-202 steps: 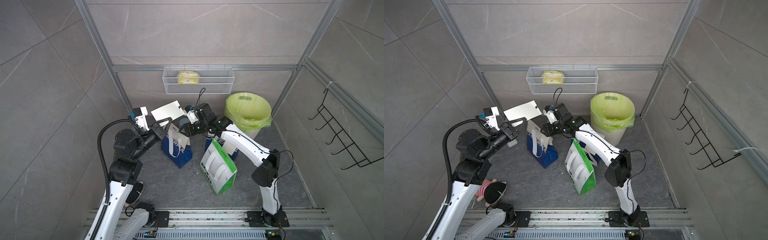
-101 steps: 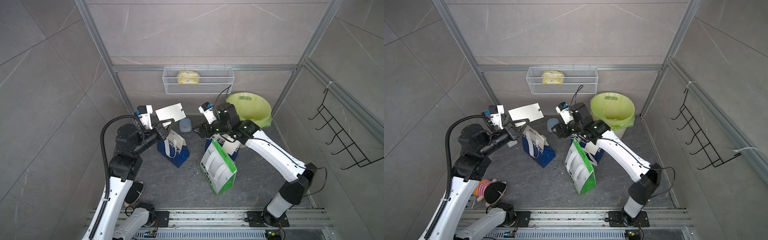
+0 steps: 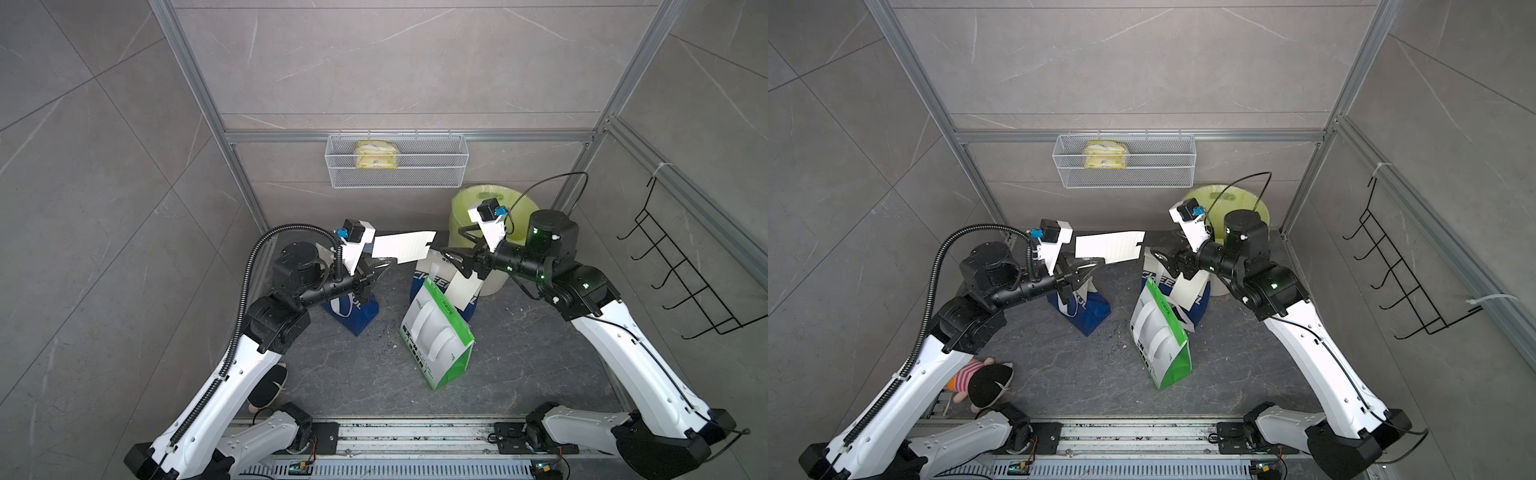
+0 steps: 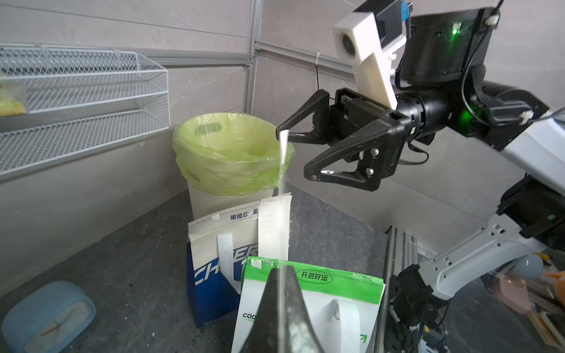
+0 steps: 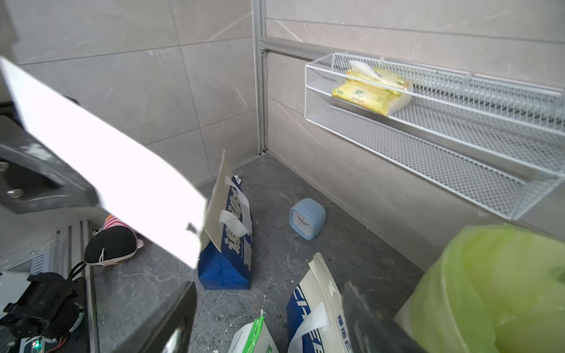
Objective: Shred takeout receipts and throw away
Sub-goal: Shred the takeout receipt.
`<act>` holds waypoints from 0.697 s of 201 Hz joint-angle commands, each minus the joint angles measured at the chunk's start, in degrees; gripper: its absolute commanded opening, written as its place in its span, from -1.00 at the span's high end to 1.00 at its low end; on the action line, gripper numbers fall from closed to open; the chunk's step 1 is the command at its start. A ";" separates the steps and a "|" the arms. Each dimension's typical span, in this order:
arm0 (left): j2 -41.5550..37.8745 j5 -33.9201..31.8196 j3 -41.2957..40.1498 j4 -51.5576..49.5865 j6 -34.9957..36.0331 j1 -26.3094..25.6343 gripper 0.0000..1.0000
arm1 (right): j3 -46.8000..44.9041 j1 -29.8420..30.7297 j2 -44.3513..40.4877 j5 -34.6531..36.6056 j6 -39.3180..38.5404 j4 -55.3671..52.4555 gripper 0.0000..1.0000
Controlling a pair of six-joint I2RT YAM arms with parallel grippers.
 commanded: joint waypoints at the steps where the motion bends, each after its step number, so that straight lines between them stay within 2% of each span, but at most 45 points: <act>1: 0.24 2.10 1.12 -1.18 12.44 -2.04 1.00 | 0.37 0.01 -1.58 -7.40 -3.97 0.37 -0.58; 23: 0.91 3.12 2.09 -3.33 17.02 -3.59 1.00 | 1.52 0.02 -2.34 -7.86 -5.13 0.89 -0.60; 58: 1.86 3.49 2.78 -3.73 19.15 -4.80 1.00 | 4.80 0.03 -0.36 -9.57 -7.97 -1.56 -0.62; 99: 2.42 2.83 2.99 -3.62 19.92 -5.94 1.00 | 8.08 0.00 2.94 -19.60 -5.84 -2.98 -0.58; 140: 2.84 2.08 3.32 -2.28 20.04 -6.04 1.00 | 7.58 0.13 4.12 -26.11 -4.87 -4.28 -0.49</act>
